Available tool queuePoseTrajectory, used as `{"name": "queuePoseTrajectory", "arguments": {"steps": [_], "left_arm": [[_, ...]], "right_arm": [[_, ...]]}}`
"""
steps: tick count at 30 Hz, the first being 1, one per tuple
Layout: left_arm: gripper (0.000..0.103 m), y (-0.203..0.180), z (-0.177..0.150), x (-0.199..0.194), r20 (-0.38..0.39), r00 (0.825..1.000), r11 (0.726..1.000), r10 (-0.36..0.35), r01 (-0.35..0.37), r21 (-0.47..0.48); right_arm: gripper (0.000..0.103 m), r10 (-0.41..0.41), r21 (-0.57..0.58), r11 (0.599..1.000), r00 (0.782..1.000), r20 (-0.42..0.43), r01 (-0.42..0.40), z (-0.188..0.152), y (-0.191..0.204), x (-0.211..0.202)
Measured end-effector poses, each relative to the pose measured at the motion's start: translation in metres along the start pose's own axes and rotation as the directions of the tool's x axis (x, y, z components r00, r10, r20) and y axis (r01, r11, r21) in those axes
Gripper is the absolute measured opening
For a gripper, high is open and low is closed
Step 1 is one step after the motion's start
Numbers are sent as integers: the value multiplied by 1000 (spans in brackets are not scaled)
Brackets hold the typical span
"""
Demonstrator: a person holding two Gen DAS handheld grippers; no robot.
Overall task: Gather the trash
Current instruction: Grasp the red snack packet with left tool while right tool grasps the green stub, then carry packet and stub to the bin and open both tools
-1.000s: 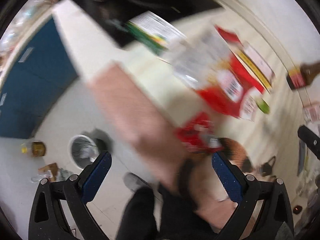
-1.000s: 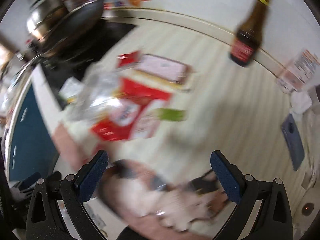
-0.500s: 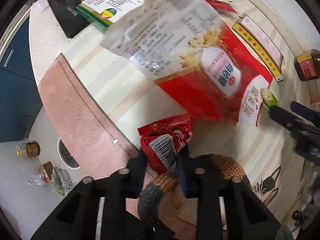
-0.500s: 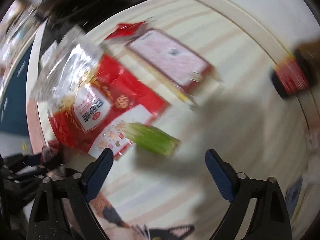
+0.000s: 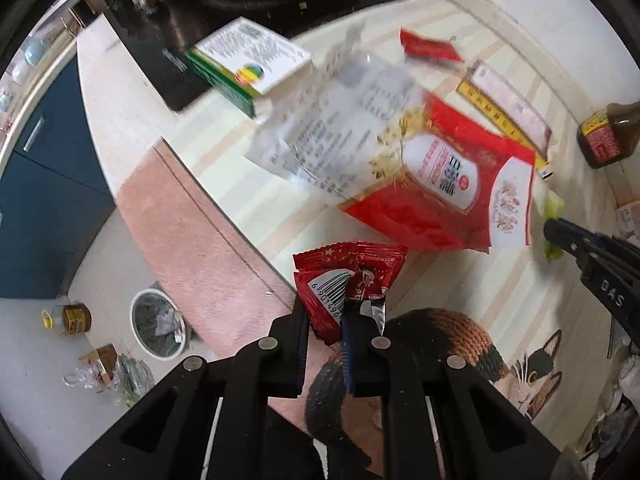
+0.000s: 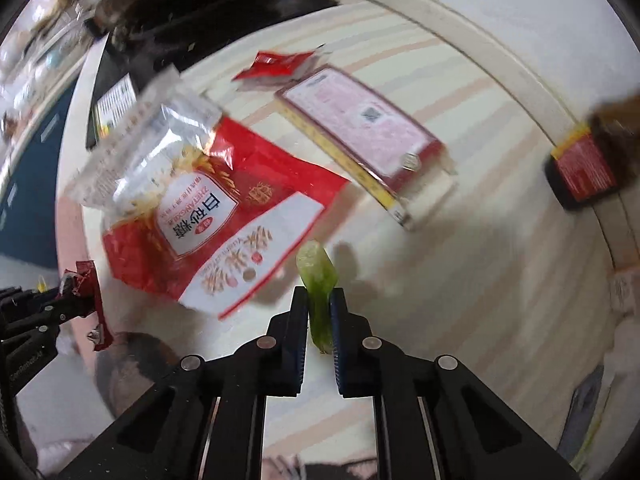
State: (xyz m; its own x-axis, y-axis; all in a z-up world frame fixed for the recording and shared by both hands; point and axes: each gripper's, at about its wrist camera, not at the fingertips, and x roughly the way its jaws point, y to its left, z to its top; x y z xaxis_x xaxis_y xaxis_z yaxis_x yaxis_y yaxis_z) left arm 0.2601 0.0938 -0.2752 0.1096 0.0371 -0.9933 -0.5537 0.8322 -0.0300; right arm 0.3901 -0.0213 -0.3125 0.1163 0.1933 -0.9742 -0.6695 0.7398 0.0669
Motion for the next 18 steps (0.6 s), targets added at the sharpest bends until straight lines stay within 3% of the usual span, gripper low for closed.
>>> {"name": "queuePoseTrajectory", "arguments": {"steps": [8,13,18], "left_arm": [[11,49,-11,-54,127,991,997,-34,42,-64],[10,114,-28,-76,193,981,989,-24,52,-140],[10,182,-55,-96,231,973,970,23,34,-242]], "right_arm": [[9,63,97,993,993,100,-73,-14,7,-61],[7,125,34,991,981,150,-132,-6,65,-94],[6,213,-81,976,962,168,-202,-4,150,-112]]}}
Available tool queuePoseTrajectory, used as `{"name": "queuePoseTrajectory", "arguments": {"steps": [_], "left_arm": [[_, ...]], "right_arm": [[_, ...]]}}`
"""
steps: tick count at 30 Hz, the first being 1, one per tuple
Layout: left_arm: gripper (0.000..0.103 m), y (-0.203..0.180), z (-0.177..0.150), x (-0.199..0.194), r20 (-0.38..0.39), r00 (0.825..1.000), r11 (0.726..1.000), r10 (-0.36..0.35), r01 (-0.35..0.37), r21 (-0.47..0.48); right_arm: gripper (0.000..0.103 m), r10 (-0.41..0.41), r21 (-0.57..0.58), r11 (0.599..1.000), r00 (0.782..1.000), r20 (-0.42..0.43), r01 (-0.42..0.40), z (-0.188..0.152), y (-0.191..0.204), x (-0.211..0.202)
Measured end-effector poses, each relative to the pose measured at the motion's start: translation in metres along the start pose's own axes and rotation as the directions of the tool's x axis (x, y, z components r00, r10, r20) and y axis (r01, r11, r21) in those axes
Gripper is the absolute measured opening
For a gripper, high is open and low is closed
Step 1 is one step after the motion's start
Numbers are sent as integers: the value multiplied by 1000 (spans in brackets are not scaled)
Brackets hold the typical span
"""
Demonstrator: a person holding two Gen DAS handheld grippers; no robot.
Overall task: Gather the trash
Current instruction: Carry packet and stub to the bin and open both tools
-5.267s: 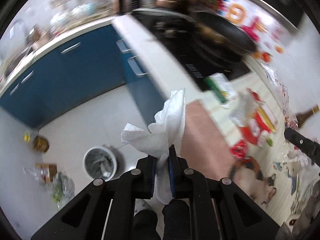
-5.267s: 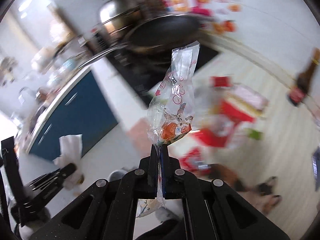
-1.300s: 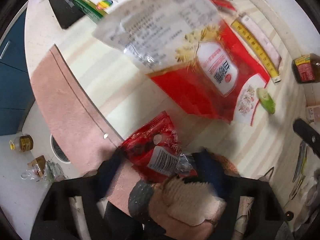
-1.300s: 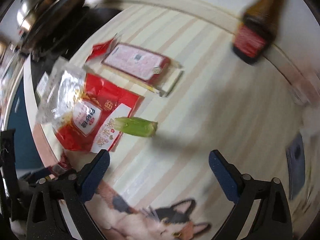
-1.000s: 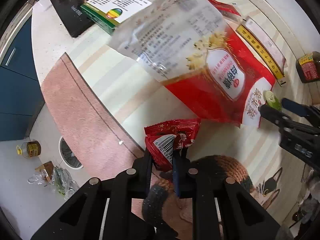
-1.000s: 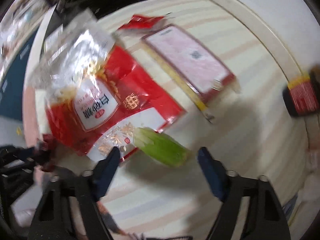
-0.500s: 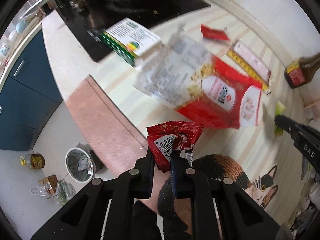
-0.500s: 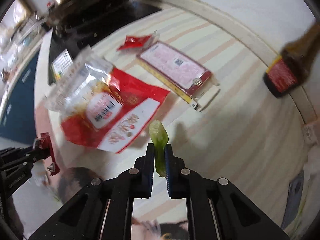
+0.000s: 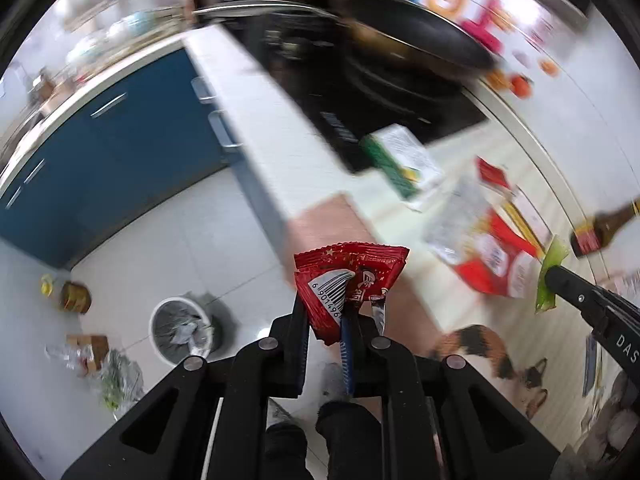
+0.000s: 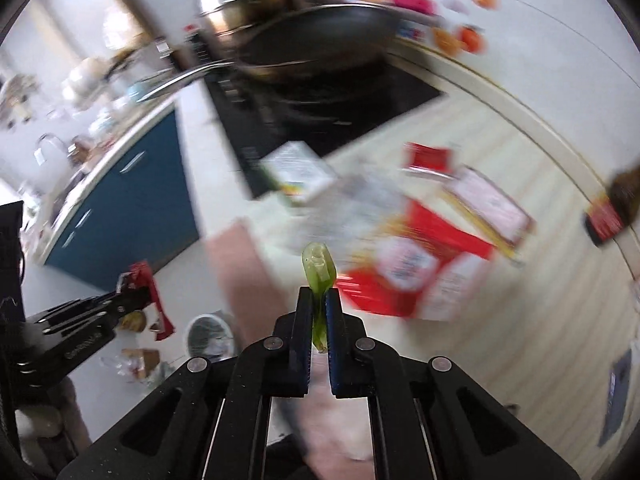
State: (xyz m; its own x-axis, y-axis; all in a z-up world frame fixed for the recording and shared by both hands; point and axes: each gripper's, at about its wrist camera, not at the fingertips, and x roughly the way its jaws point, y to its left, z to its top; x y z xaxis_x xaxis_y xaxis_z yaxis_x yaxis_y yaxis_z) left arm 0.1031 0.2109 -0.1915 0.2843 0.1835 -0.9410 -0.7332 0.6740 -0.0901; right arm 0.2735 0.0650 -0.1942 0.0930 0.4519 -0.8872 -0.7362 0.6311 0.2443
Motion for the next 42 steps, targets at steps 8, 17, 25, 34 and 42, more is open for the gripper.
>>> {"name": "queuePoseTrajectory", "arguments": {"steps": [8,17,25,34,42], "left_arm": [[10,145,-36,9,-47,995,969,88,-97,-228],[10,332,-115,113,-243,960,836,140,-246,-490],[11,439,-200,278,-352,936,733,1,-240,-636],[11,503,-248,423,-385,920,670,-81,-235,-705],[25,521,-256,454,-417,909,674,6,-312,-670]], "right_arm": [[6,109,-151,981,988,-112,-125,-18,140,63],[6,145,-240,940,921,-361,-242,-92,282,233],[6,159,-228,918,830,-534,-323,-179,355,428],[6,126,-219,920,775,-619,-324,-255,379,632],[10,25,-325,898,773,-634,-296,-279,390,709]]}}
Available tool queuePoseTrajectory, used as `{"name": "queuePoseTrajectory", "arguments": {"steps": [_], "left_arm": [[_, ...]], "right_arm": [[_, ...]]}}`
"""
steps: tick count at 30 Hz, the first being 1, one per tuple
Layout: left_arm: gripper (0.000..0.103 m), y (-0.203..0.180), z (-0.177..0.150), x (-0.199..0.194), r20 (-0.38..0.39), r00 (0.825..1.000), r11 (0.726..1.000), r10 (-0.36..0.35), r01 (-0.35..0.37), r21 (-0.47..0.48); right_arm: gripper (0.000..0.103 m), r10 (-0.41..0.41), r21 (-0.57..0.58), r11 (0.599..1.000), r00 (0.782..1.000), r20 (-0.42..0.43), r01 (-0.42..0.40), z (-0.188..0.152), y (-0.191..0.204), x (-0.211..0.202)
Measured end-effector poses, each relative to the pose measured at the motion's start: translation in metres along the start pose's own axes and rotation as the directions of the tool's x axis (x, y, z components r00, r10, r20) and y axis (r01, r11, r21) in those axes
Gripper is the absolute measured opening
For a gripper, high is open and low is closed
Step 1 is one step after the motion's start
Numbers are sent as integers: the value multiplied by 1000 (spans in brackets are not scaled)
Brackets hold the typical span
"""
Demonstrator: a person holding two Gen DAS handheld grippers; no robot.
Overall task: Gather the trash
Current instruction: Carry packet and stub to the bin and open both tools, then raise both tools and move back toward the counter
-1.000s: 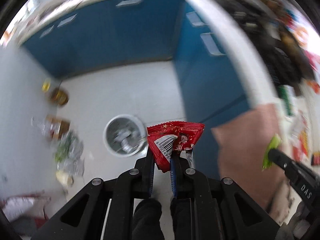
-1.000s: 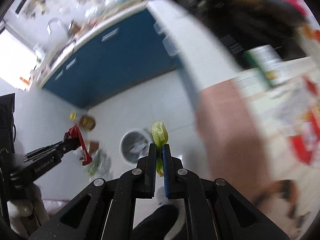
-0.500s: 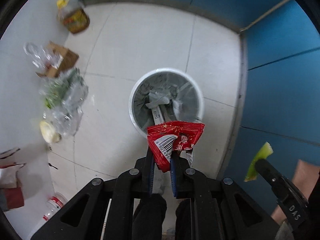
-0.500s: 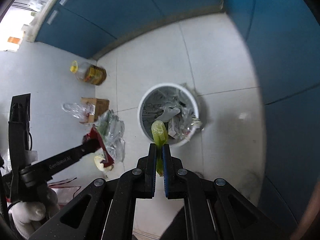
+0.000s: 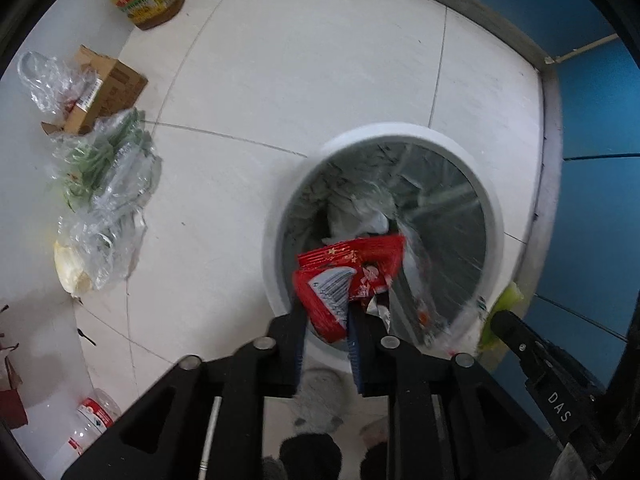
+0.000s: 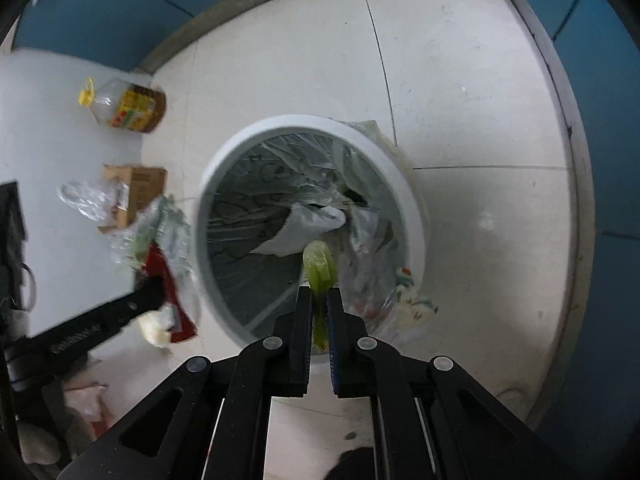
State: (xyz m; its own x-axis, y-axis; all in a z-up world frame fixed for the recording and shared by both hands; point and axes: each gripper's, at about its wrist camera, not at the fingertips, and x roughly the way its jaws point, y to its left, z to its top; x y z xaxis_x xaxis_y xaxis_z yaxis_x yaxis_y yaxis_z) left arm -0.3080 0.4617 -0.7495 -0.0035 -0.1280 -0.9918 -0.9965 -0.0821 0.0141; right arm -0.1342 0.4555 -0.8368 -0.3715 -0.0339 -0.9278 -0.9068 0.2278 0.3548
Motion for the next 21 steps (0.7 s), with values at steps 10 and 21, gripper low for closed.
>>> {"name": "queuePoseTrajectory", "arguments": {"steps": [10,21], "left_arm": [[102,17,-32,-77,213,963,981,168,-184,58],[103,17,-115,-226,322,939,987,122,-150,65]], "right_arm": [[101,-223,-84,970,971,83,230,-23,16,-56],[103,-282,-109,945,936,209,309,-94,56,-228]]}}
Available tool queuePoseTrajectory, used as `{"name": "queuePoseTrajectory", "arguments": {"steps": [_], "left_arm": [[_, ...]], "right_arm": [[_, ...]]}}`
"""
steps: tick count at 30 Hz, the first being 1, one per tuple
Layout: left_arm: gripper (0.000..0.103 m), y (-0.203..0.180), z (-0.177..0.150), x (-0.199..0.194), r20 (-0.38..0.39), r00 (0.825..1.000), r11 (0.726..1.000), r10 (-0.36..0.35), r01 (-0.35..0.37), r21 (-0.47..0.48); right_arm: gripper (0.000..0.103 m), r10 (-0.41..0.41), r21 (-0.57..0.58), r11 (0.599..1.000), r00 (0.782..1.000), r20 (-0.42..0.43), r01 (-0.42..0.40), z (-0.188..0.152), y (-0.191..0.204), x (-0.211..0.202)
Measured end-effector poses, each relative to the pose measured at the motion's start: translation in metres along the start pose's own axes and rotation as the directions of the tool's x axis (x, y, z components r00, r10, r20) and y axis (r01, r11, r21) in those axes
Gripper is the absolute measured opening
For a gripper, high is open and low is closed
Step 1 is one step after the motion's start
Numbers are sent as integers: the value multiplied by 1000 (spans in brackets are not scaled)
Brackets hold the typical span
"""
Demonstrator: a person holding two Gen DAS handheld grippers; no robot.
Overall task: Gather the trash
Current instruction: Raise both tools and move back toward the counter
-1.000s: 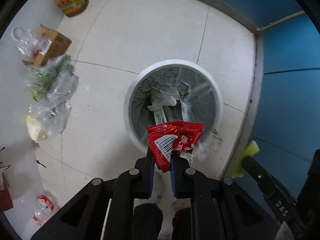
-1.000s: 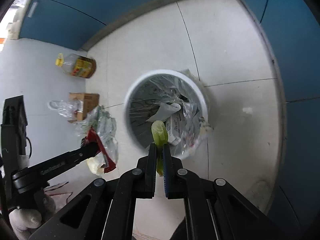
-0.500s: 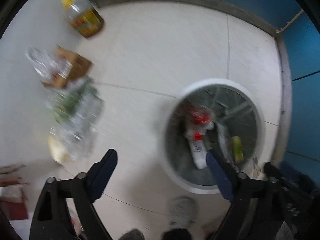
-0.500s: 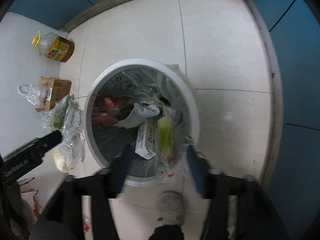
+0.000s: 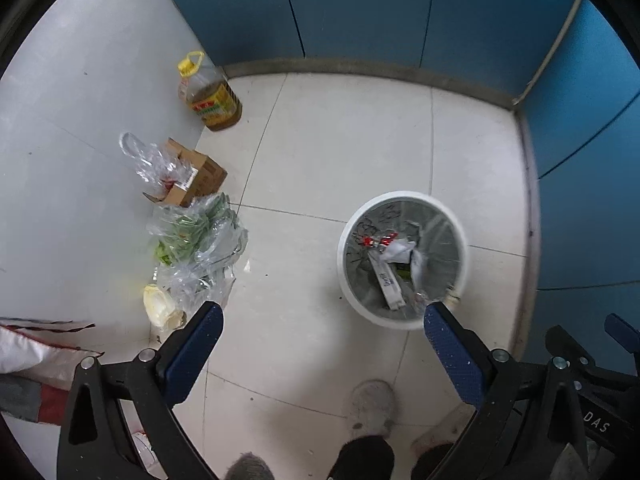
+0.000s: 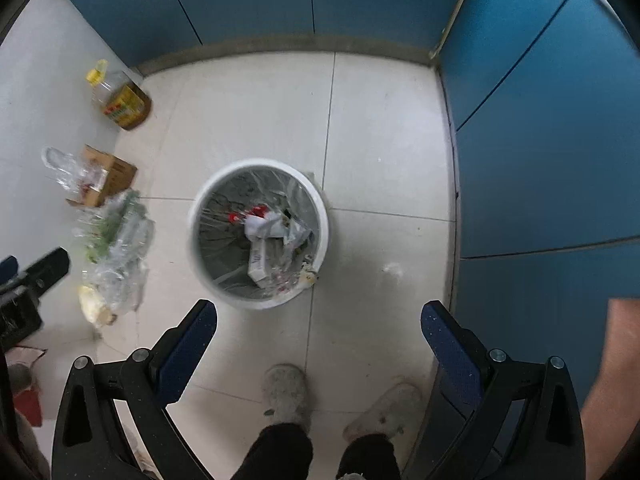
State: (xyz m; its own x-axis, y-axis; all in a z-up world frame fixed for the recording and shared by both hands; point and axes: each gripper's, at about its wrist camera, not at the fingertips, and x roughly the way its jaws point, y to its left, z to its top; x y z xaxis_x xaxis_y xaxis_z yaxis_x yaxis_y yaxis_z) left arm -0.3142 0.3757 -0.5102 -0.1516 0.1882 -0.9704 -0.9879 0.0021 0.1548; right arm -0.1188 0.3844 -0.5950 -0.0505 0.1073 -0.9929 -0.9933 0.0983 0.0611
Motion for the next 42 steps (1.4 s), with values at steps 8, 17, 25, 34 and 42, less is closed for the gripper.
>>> {"name": "queuePoseTrajectory", "arguments": {"steps": [8,17,25,34,42], "left_arm": [[103,9,-22,-121,64,997,999,-40,40,-5],[103,20,-48,-234,125,989,997,-80,77,29],[103,24,-68,-305,168,983,997,-74,72,19],[103,-27,-58,-365,292,956,998,5,-22,55],[103,-189,-36,-407,303,938,955,-167,77,288]], "right_arm": [[103,34,-2,999,995,92,-34,-27,-2,-147],[103,66,-1,998,982,176,-67,-60,-8,-280],[103,118,-2,993,965,233,-121,-90,-12,-361],[103,202,137,956,920,336,-259,-104,-78,-417],[103,25,420,885,920,391,-203,-149,-247,-451]]}}
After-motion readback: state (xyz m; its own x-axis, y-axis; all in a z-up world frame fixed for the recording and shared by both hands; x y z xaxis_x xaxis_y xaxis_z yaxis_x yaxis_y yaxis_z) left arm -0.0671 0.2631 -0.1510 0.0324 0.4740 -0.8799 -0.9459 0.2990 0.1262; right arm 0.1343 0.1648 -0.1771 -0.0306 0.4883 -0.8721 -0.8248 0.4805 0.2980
